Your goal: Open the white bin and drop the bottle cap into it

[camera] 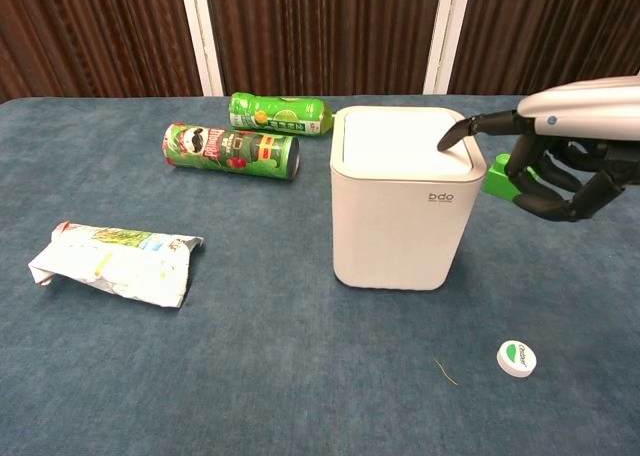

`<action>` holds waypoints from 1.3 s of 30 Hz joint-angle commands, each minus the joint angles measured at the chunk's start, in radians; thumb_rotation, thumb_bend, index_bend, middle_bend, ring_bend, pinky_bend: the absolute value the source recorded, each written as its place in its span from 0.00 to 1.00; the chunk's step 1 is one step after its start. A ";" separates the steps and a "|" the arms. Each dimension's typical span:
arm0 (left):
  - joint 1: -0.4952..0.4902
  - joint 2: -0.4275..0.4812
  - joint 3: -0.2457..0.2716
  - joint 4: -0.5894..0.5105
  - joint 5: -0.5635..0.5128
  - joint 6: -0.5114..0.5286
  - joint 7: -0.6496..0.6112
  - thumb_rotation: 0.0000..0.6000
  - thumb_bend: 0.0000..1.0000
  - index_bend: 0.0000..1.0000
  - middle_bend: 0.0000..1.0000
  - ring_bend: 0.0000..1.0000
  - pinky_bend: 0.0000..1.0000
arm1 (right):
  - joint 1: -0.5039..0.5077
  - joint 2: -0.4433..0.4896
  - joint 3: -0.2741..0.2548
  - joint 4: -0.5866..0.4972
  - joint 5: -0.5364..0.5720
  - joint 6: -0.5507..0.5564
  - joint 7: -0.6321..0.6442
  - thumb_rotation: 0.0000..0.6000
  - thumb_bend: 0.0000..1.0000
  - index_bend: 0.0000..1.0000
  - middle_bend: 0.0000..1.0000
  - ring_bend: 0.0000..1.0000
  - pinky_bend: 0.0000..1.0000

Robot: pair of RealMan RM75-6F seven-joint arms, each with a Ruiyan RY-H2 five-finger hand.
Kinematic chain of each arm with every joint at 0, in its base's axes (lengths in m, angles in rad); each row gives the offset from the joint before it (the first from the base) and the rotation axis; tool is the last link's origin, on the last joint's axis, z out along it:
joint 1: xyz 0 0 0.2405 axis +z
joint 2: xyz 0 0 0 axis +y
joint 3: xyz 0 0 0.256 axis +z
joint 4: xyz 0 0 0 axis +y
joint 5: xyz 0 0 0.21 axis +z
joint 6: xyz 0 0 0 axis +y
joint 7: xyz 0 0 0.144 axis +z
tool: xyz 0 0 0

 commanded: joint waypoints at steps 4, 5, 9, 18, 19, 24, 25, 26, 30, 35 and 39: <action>0.001 0.001 -0.001 0.000 0.001 0.003 -0.004 1.00 0.45 0.29 0.21 0.21 0.34 | 0.011 -0.005 -0.014 0.002 0.017 -0.004 -0.009 1.00 0.59 0.24 0.82 0.77 0.93; 0.001 0.001 0.000 0.000 0.001 0.002 -0.004 1.00 0.45 0.29 0.21 0.21 0.34 | 0.013 -0.005 -0.016 0.003 0.020 -0.004 -0.009 1.00 0.59 0.24 0.82 0.77 0.93; -0.001 0.000 0.000 0.001 0.000 -0.003 -0.002 1.00 0.45 0.29 0.21 0.21 0.34 | 0.017 -0.003 -0.021 0.006 0.028 -0.002 -0.003 1.00 0.59 0.24 0.82 0.77 0.93; -0.002 -0.001 0.000 0.001 0.000 -0.006 0.002 1.00 0.45 0.29 0.21 0.21 0.34 | 0.016 0.007 -0.026 0.014 0.012 0.016 0.042 1.00 0.59 0.24 0.82 0.77 0.93; -0.002 -0.001 0.001 0.001 0.000 -0.006 0.003 1.00 0.45 0.29 0.21 0.21 0.34 | 0.013 0.007 -0.025 0.014 0.003 0.025 0.048 1.00 0.59 0.24 0.82 0.77 0.93; -0.002 -0.001 0.001 0.000 -0.002 -0.008 0.005 1.00 0.45 0.29 0.21 0.21 0.34 | -0.029 0.026 -0.020 0.004 -0.074 0.121 0.105 1.00 0.59 0.24 0.82 0.77 0.93; -0.002 -0.001 0.001 0.000 -0.001 -0.008 0.005 1.00 0.45 0.29 0.21 0.21 0.34 | -0.040 0.032 -0.020 0.003 -0.091 0.145 0.112 1.00 0.59 0.24 0.82 0.77 0.93; -0.003 -0.002 0.001 0.000 -0.001 -0.008 0.006 1.00 0.45 0.29 0.21 0.21 0.34 | -0.057 0.038 -0.021 0.003 -0.114 0.181 0.121 1.00 0.59 0.24 0.82 0.77 0.93; -0.004 -0.002 0.002 -0.001 -0.001 -0.011 0.009 1.00 0.45 0.29 0.21 0.21 0.34 | -0.121 0.064 -0.035 0.003 -0.189 0.297 0.145 1.00 0.59 0.24 0.82 0.77 0.93; -0.004 -0.002 0.002 -0.004 -0.003 -0.012 0.014 1.00 0.45 0.29 0.21 0.21 0.34 | -0.228 0.103 -0.096 0.012 -0.277 0.429 0.161 1.00 0.59 0.24 0.82 0.77 0.93; -0.004 -0.002 0.002 -0.005 -0.003 -0.012 0.015 1.00 0.45 0.29 0.21 0.21 0.34 | -0.296 0.113 -0.154 0.046 -0.320 0.474 0.157 1.00 0.59 0.26 0.82 0.77 0.93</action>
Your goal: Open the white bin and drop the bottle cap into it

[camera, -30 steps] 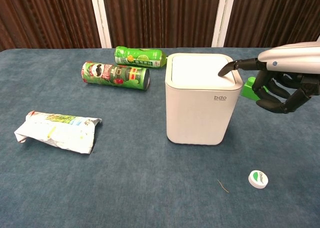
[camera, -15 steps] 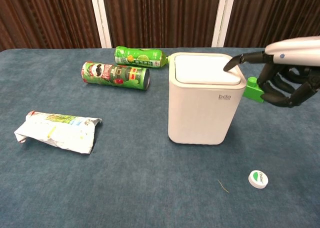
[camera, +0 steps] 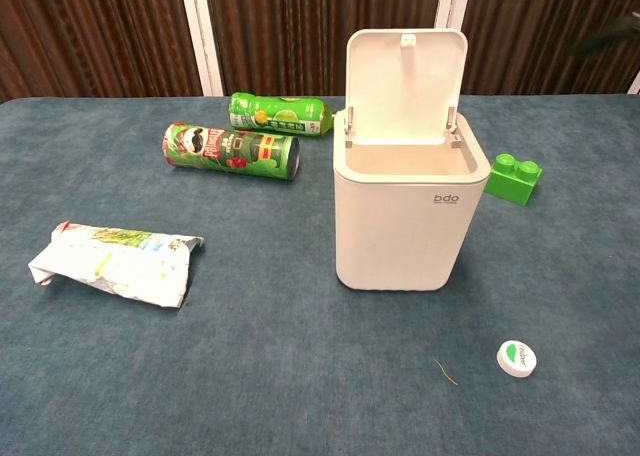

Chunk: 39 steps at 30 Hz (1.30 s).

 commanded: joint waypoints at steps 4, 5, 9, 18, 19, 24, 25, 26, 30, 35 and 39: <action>-0.001 -0.001 0.002 -0.001 0.004 0.000 0.005 1.00 0.45 0.29 0.21 0.21 0.34 | -0.075 -0.006 -0.083 0.080 -0.066 0.019 0.026 1.00 0.57 0.30 0.82 0.79 0.93; -0.001 -0.002 0.002 -0.001 0.004 0.000 0.006 1.00 0.45 0.29 0.21 0.21 0.34 | -0.076 -0.020 -0.090 0.101 -0.078 0.012 0.041 1.00 0.55 0.32 0.82 0.79 0.93; -0.002 -0.003 0.002 -0.001 0.004 -0.001 0.009 1.00 0.45 0.29 0.21 0.21 0.34 | -0.059 -0.070 -0.096 0.173 -0.123 -0.017 0.069 1.00 0.49 0.40 0.85 0.82 0.96; 0.001 0.000 0.000 0.000 0.005 0.007 -0.004 1.00 0.45 0.29 0.21 0.21 0.34 | 0.030 -0.156 -0.093 0.231 -0.111 -0.204 0.063 1.00 0.36 0.46 0.87 0.85 0.99; 0.002 0.000 0.000 0.000 0.005 0.008 -0.005 1.00 0.45 0.29 0.21 0.21 0.34 | 0.035 -0.164 -0.092 0.233 -0.105 -0.218 0.055 1.00 0.36 0.46 0.87 0.85 0.99; 0.001 0.001 0.000 0.002 0.005 0.006 -0.011 1.00 0.45 0.29 0.21 0.21 0.34 | 0.069 -0.201 -0.090 0.237 -0.071 -0.301 0.026 1.00 0.36 0.46 0.87 0.85 0.99; 0.001 0.002 0.000 0.002 0.005 0.006 -0.012 1.00 0.45 0.29 0.21 0.21 0.34 | 0.074 -0.209 -0.088 0.240 -0.066 -0.311 0.019 1.00 0.36 0.46 0.87 0.85 0.99; 0.001 0.002 0.000 0.002 0.006 0.007 -0.013 1.00 0.45 0.29 0.21 0.21 0.34 | 0.079 -0.217 -0.086 0.244 -0.061 -0.320 0.013 1.00 0.36 0.46 0.87 0.85 0.99; 0.002 0.003 -0.001 0.002 0.007 0.009 -0.016 1.00 0.45 0.29 0.21 0.21 0.34 | 0.101 -0.258 -0.077 0.266 -0.036 -0.363 -0.003 1.00 0.36 0.45 0.87 0.85 0.99; 0.003 0.006 -0.001 0.002 0.003 0.007 -0.023 1.00 0.45 0.29 0.21 0.21 0.34 | 0.124 -0.304 -0.069 0.295 -0.011 -0.400 -0.016 1.00 0.36 0.45 0.87 0.85 0.99; 0.003 0.008 -0.002 0.002 0.004 0.009 -0.029 1.00 0.45 0.29 0.21 0.21 0.34 | 0.133 -0.330 -0.064 0.311 0.001 -0.410 -0.022 1.00 0.36 0.45 0.88 0.85 0.99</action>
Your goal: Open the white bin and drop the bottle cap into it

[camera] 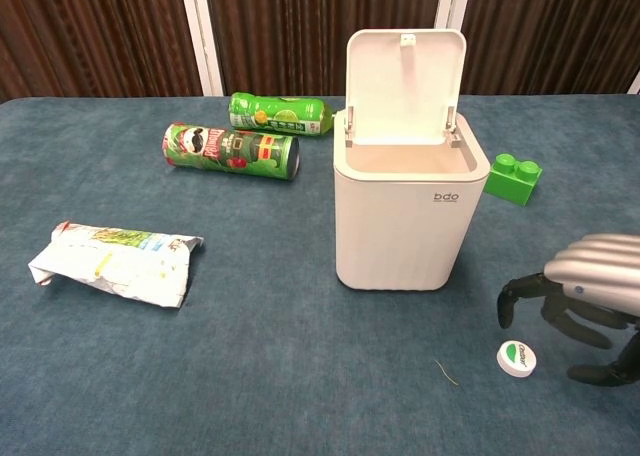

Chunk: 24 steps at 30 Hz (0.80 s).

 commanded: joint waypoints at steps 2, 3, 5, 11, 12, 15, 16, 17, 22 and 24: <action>0.000 0.001 0.000 0.000 0.001 0.000 -0.001 1.00 0.45 0.29 0.21 0.21 0.34 | 0.006 -0.012 0.003 0.008 0.008 -0.006 -0.003 1.00 0.36 0.45 0.88 0.85 0.99; 0.000 0.001 0.000 0.000 0.001 0.001 -0.002 1.00 0.45 0.29 0.21 0.21 0.34 | 0.008 -0.016 0.004 0.010 0.010 -0.008 -0.003 1.00 0.36 0.45 0.88 0.86 0.99; 0.001 0.001 0.000 0.000 0.002 0.002 -0.005 1.00 0.45 0.29 0.21 0.21 0.34 | 0.013 -0.028 0.007 0.019 0.015 -0.011 -0.004 1.00 0.36 0.46 0.88 0.86 1.00; 0.002 0.003 -0.001 0.001 0.001 0.005 -0.012 1.00 0.45 0.29 0.21 0.21 0.34 | 0.031 -0.067 0.009 0.046 0.042 -0.038 -0.009 1.00 0.36 0.46 0.90 0.88 1.00; 0.002 0.003 -0.001 0.001 0.001 0.005 -0.012 1.00 0.45 0.29 0.21 0.21 0.34 | 0.033 -0.070 0.009 0.048 0.044 -0.041 -0.008 1.00 0.36 0.46 0.90 0.88 1.00; 0.003 0.003 -0.001 0.001 0.002 0.006 -0.012 1.00 0.45 0.29 0.21 0.21 0.34 | 0.039 -0.083 0.009 0.056 0.046 -0.043 -0.004 1.00 0.36 0.47 0.90 0.88 1.00; 0.002 0.003 -0.001 0.001 0.003 0.006 -0.012 1.00 0.45 0.29 0.21 0.21 0.34 | 0.041 -0.088 0.009 0.060 0.046 -0.041 -0.002 1.00 0.36 0.47 0.90 0.88 1.00; 0.002 0.003 -0.001 0.001 0.003 0.005 -0.012 1.00 0.45 0.29 0.21 0.21 0.34 | 0.042 -0.092 0.008 0.062 0.046 -0.041 0.001 1.00 0.36 0.47 0.90 0.88 1.00; 0.003 0.004 -0.001 0.002 0.003 0.006 -0.016 1.00 0.45 0.29 0.21 0.21 0.34 | 0.047 -0.104 0.005 0.077 0.045 -0.034 0.013 1.00 0.36 0.49 0.91 0.89 1.00; 0.003 0.004 -0.002 0.002 0.002 0.007 -0.017 1.00 0.45 0.29 0.21 0.21 0.34 | 0.047 -0.106 0.002 0.080 0.045 -0.031 0.012 1.00 0.36 0.51 0.91 0.89 1.00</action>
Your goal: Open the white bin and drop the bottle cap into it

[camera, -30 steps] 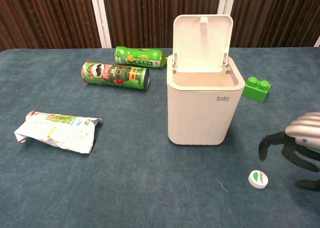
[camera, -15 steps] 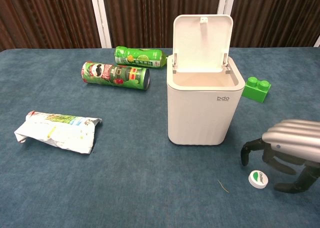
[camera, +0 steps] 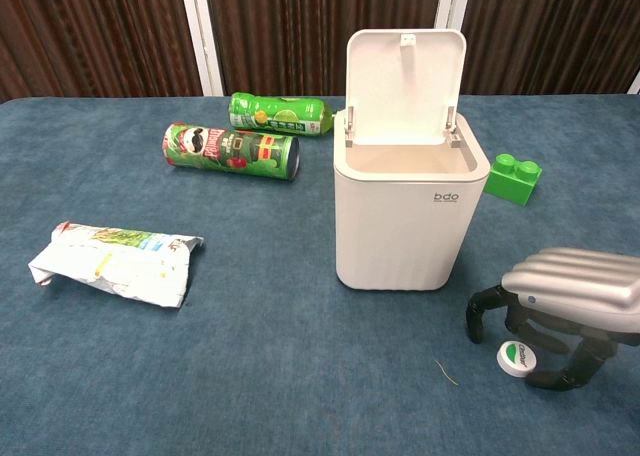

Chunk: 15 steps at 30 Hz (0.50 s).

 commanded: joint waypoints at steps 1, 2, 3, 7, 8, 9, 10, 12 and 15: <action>0.001 0.000 -0.001 0.000 0.000 0.001 -0.001 1.00 0.44 0.29 0.21 0.21 0.34 | 0.000 -0.001 -0.004 0.003 0.000 0.003 -0.001 1.00 0.36 0.51 0.91 0.89 1.00; 0.001 0.000 -0.001 0.001 -0.001 0.002 -0.002 1.00 0.45 0.29 0.21 0.21 0.34 | 0.000 -0.001 -0.005 0.003 0.002 0.003 -0.002 1.00 0.36 0.52 0.91 0.89 1.00; 0.001 0.000 -0.001 0.001 -0.001 0.002 -0.003 1.00 0.45 0.29 0.21 0.21 0.34 | 0.000 -0.001 -0.006 0.004 0.003 0.004 -0.003 1.00 0.36 0.53 0.91 0.89 1.00; 0.000 0.000 -0.001 0.000 0.000 0.000 -0.001 1.00 0.45 0.29 0.21 0.21 0.34 | -0.005 -0.004 -0.007 0.011 0.008 0.019 -0.004 1.00 0.36 0.64 0.92 0.90 1.00; 0.000 0.000 -0.001 0.001 0.000 -0.001 -0.001 1.00 0.45 0.29 0.21 0.21 0.34 | -0.007 -0.005 -0.007 0.013 0.010 0.024 -0.003 1.00 0.36 0.66 0.92 0.90 1.00; -0.001 0.000 0.000 0.001 0.000 -0.001 -0.001 1.00 0.45 0.29 0.21 0.21 0.34 | -0.009 -0.005 -0.007 0.013 0.012 0.028 -0.002 1.00 0.36 0.68 0.92 0.90 1.00; -0.001 0.000 0.000 0.001 0.001 -0.002 0.000 1.00 0.45 0.29 0.21 0.21 0.34 | -0.011 -0.004 -0.007 0.014 0.012 0.034 -0.002 1.00 0.36 0.70 0.92 0.90 1.00; -0.001 0.000 0.000 0.001 0.000 -0.003 0.000 1.00 0.45 0.29 0.21 0.21 0.34 | -0.017 0.002 -0.006 0.010 0.008 0.054 -0.002 1.00 0.36 0.71 0.92 0.90 1.00; -0.002 0.000 0.000 0.001 -0.002 -0.004 0.000 1.00 0.45 0.29 0.21 0.21 0.34 | -0.029 0.029 -0.003 -0.020 -0.010 0.102 0.004 1.00 0.36 0.72 0.92 0.90 1.00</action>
